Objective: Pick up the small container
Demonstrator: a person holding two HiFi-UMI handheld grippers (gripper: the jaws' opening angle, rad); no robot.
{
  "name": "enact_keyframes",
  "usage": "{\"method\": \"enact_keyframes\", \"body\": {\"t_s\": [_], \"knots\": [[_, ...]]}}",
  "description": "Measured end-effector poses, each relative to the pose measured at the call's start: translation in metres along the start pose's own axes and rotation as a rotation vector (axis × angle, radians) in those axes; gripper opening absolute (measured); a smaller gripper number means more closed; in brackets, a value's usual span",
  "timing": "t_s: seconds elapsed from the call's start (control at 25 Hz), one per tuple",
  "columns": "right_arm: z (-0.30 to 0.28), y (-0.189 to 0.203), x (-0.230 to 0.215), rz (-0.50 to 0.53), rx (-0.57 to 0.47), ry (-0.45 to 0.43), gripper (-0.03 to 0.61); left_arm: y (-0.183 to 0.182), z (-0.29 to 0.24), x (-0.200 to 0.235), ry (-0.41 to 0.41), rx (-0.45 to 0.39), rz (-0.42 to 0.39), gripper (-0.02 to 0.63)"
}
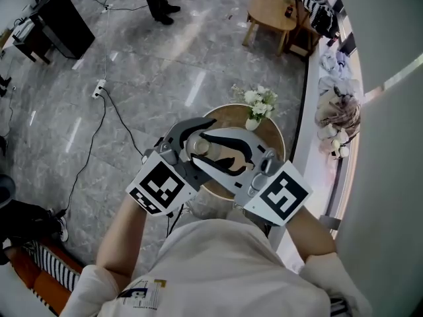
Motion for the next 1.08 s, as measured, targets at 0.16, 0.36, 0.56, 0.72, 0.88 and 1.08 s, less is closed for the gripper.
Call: {"method": "enact_keyframes", "body": {"t_s": [0.16,0.36,0.56,0.72,0.88,1.08], "knots": [[-0.0005,-0.0006,0.0002,0.0,0.005,-0.003,0.135,0.0005,0.0005,0.0001,0.003,0.006,0.003,0.348],[-0.0007,0.0032,0.0019,-0.006,0.011,-0.007,0.135,0.0034,-0.0016,-0.0026,0.004,0.007,0.008,0.348],[-0.001,0.0002,0.0002,-0.009,0.001,-0.012,0.135,0.0016,-0.0004,-0.0008,0.003,0.008,0.01,0.348],[-0.0007,-0.0019,-0.0012,-0.003,0.004,-0.02,0.136,-0.0004,0.0012,0.0006,0.001,0.005,0.013,0.348],[-0.0005,-0.002,-0.0007,0.0,0.005,-0.024,0.135,-0.0005,0.0018,-0.0001,-0.004,0.01,0.014,0.348],[-0.0011,-0.0041,-0.0004,-0.003,0.003,-0.034,0.137,-0.0014,0.005,0.0004,-0.005,0.011,0.019,0.348]]}}
Point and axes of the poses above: the fingertips, and each gripper's own axes: z backward along the fingers, x to its left, y out of its underside, the point moved 8 cm from there along z, backward along the fingers, and after that the axes turned 15 degrees about x, right-handed, at the moved point
